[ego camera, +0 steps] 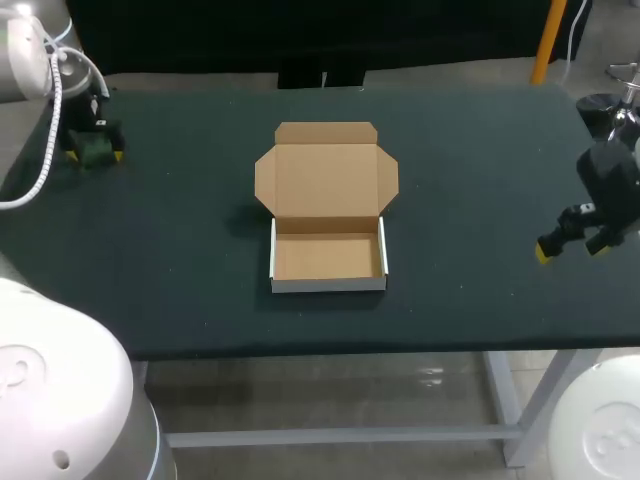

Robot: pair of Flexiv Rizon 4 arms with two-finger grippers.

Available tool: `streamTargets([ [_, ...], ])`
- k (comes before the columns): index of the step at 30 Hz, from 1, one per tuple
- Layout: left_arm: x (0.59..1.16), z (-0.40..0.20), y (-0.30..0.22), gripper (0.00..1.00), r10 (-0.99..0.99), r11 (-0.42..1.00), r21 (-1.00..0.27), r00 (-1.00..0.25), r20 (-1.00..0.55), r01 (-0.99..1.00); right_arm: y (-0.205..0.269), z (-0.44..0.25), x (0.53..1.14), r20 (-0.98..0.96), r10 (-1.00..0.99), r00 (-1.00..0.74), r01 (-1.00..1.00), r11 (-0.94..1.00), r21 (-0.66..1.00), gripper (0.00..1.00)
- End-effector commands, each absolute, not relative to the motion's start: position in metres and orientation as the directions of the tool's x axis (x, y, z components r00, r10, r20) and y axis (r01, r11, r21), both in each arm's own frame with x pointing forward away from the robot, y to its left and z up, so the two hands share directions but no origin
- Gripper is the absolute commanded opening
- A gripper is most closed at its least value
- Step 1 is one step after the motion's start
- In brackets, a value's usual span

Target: Assemble the packaging by folding the flat box into shape, placing the metal phone stand inside, and closing the box properly

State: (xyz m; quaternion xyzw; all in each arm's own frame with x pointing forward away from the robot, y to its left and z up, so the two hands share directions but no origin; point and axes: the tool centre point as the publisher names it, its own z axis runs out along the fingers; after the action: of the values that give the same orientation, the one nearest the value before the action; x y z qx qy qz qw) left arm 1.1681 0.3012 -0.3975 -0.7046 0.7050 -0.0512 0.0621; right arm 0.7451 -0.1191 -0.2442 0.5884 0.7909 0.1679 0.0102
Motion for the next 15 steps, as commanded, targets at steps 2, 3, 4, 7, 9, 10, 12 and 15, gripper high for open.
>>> streamTargets([
  [2,1.1721,-0.3987,0.3015,0.89,-1.000,0.000,-0.150,0.002,-0.016,-0.989,-0.1153,-0.2465,0.7368,0.161,0.939,-0.303,0.924,0.248,0.291,1.00],
  [3,1.1722,-0.3988,0.3014,0.89,-1.000,0.000,-0.150,0.002,-0.016,-0.989,-0.1153,-0.2465,0.7368,0.161,0.939,-0.303,0.924,0.248,0.291,1.00],
  [4,1.1723,-0.3988,0.3014,0.89,-1.000,0.000,-0.150,0.002,-0.015,-0.989,-0.1153,-0.2465,0.7368,0.161,0.939,-0.303,0.924,0.248,0.291,1.00],
  [7,1.1727,-0.3991,0.3008,0.88,-1.000,0.001,-0.150,0.001,-0.014,-0.989,-0.1153,-0.2465,0.7368,0.161,0.939,-0.303,0.924,0.248,0.291,1.00],
  [9,1.1728,-0.3992,0.3006,0.89,-1.000,0.002,-0.150,0.000,-0.013,-0.989,-0.1153,-0.2465,0.7368,0.161,0.939,-0.303,0.924,0.248,0.291,1.00],
  [10,1.1728,-0.3992,0.3006,0.88,-1.000,0.002,-0.149,0.000,-0.013,-0.989,-0.1153,-0.2465,0.7368,0.161,0.939,-0.303,0.924,0.248,0.291,1.00],
  [12,1.1730,-0.3997,0.3005,0.87,-1.000,0.001,-0.148,0.000,-0.012,-0.989,-0.1153,-0.2465,0.7368,0.161,0.939,-0.303,0.924,0.248,0.291,1.00],
  [15,1.1734,-0.4006,0.3005,0.83,-1.000,0.002,-0.146,0.000,-0.013,-0.989,-0.1153,-0.2465,0.7368,0.161,0.939,-0.303,0.924,0.248,0.291,1.00],
])
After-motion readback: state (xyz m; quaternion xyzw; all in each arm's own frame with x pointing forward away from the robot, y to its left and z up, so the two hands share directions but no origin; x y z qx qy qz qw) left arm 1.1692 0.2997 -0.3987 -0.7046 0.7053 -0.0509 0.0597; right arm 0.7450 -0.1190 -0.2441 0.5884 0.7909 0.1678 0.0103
